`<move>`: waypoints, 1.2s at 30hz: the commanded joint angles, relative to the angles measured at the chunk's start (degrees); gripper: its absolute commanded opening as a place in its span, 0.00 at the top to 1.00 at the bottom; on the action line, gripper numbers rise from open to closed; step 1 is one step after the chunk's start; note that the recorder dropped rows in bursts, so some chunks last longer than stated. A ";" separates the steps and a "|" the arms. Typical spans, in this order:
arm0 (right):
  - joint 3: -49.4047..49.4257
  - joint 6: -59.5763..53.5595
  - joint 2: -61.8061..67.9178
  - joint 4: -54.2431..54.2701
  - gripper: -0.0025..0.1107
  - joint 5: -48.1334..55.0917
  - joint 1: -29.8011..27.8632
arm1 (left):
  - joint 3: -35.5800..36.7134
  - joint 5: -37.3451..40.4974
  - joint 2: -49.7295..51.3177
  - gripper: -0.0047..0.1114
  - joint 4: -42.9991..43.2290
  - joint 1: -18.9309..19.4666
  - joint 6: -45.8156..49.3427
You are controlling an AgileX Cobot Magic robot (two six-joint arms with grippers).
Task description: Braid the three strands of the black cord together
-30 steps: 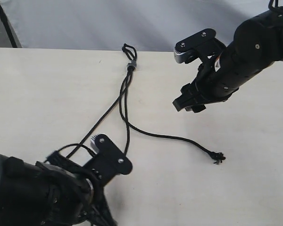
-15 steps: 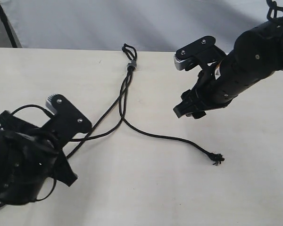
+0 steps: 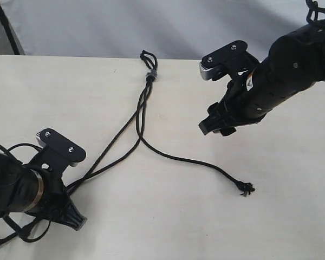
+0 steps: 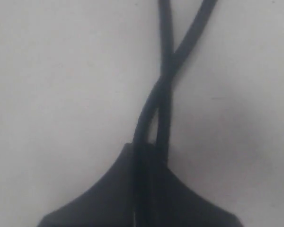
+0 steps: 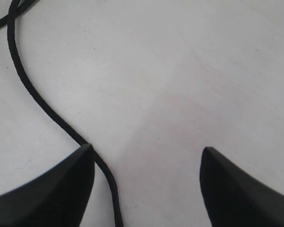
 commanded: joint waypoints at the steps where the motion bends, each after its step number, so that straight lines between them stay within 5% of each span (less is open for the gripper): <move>1: 0.36 -0.48 -0.03 -0.06 0.44 -0.43 -0.01 | 1.47 -7.10 0.09 0.96 -4.35 0.11 2.95; 4: 0.36 -0.48 -0.03 -0.06 0.44 -0.72 -0.01 | 2.70 -16.85 -0.03 0.96 -10.23 -1.06 4.48; 9: 0.36 -0.48 -0.03 -0.06 0.44 -1.69 -0.01 | 2.41 -28.67 -1.17 0.96 -6.88 -8.35 4.33; 11: 0.36 -0.48 -0.03 -0.06 0.44 -1.69 -0.01 | 1.63 -24.53 -2.09 0.96 -4.99 -9.95 4.22; 18: 0.36 -0.48 -0.03 2.13 0.44 -1.57 -0.01 | -0.23 8.38 -5.07 0.96 -5.13 -10.11 3.85; 26: 0.64 -8.49 0.19 17.40 0.44 0.80 1.46 | 0.11 4.16 -3.61 0.96 -3.75 -10.11 3.36; 36: 0.64 -11.70 5.61 20.85 0.44 0.85 12.80 | 0.11 3.37 -2.70 0.96 -3.75 -10.11 3.66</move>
